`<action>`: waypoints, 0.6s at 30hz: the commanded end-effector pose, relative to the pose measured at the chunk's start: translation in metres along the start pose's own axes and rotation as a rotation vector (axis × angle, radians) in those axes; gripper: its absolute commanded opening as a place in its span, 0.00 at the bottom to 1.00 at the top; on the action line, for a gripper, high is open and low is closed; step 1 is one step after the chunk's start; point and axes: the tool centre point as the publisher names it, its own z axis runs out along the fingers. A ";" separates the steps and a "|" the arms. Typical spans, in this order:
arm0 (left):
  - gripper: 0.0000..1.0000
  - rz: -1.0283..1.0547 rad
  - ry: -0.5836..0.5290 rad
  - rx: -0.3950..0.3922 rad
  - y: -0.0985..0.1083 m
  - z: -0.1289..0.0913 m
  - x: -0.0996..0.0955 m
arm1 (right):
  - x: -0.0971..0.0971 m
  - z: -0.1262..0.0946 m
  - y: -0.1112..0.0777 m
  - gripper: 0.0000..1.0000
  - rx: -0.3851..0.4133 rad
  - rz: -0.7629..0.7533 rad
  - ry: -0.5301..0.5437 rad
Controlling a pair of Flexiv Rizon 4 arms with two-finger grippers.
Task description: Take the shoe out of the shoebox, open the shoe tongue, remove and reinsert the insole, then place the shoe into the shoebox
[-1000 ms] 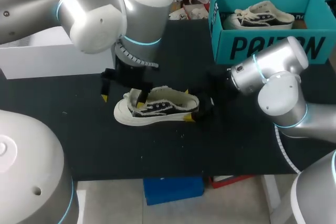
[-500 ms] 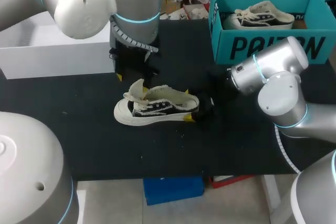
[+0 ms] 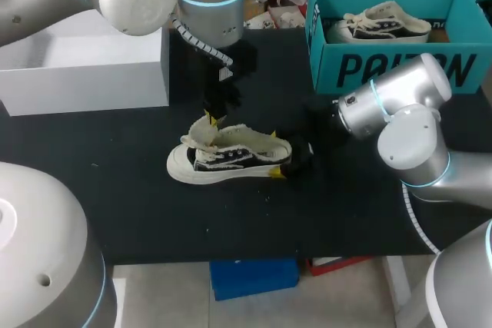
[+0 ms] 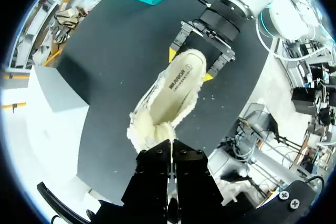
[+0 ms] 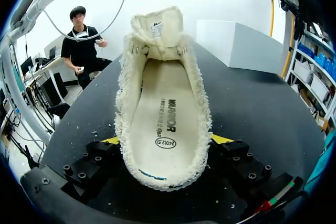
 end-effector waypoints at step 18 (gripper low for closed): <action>0.00 0.498 0.125 -0.178 -0.011 0.005 -0.006 | -0.002 0.002 -0.003 0.00 0.002 0.002 -0.001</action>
